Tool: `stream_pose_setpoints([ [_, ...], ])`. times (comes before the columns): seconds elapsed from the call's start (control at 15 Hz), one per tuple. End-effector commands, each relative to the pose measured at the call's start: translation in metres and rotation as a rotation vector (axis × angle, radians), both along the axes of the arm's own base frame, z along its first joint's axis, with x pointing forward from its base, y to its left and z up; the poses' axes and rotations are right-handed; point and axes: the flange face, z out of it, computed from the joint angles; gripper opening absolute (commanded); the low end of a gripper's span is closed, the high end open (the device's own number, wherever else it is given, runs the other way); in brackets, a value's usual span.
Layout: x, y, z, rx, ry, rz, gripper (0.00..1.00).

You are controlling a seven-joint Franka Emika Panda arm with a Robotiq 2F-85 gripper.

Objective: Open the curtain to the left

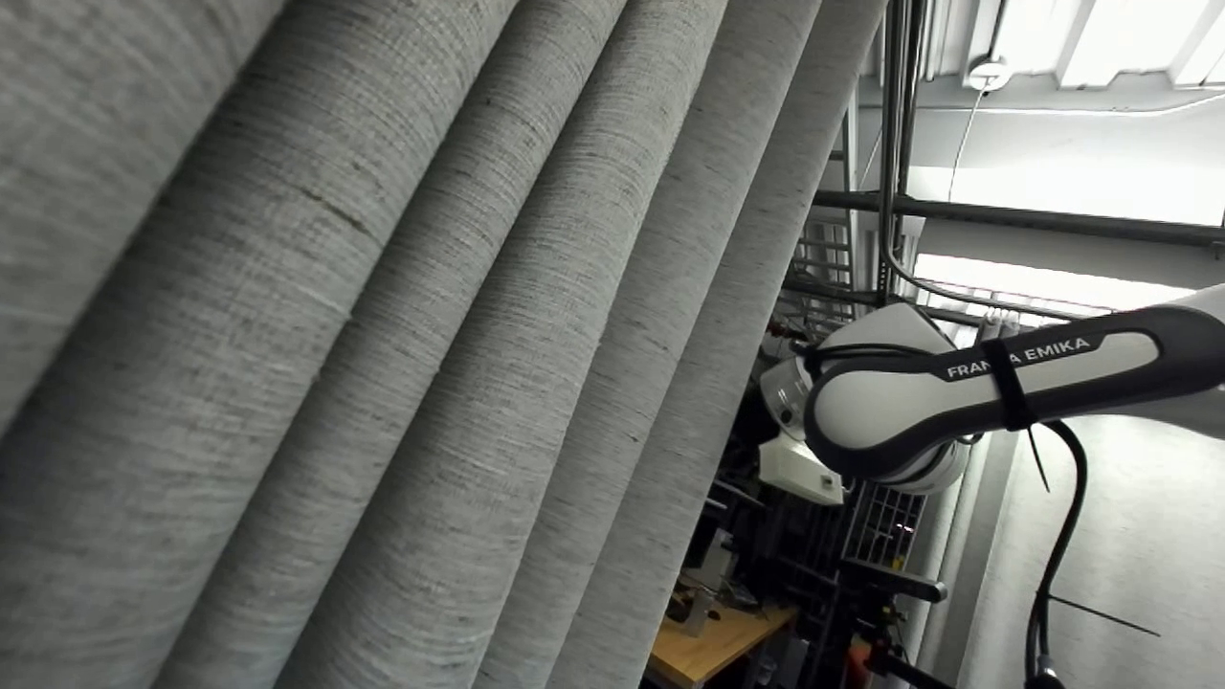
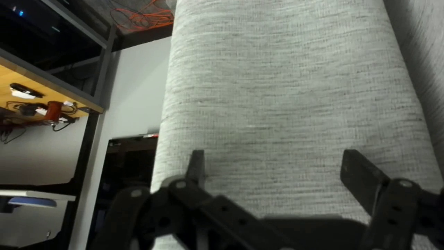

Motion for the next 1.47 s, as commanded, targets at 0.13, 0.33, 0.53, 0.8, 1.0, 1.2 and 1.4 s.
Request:
stream_pose_setpoints([
  [0.13, 0.000, -0.014, 0.007, -0.025, -0.075, -0.079, 1.00],
  [0.33, 0.002, -0.017, 0.010, -0.029, -0.074, -0.094, 1.00],
  [0.53, -0.001, -0.024, 0.014, -0.026, -0.082, -0.129, 1.00],
  [0.8, -0.004, -0.033, 0.017, -0.038, -0.087, -0.168, 1.00],
  [1.0, 0.005, -0.034, 0.012, -0.021, -0.065, -0.127, 1.00],
  [1.2, 0.030, -0.031, -0.001, 0.044, -0.043, -0.033, 1.00],
  [1.4, 0.040, -0.045, 0.002, 0.116, -0.024, 0.019, 1.00],
])
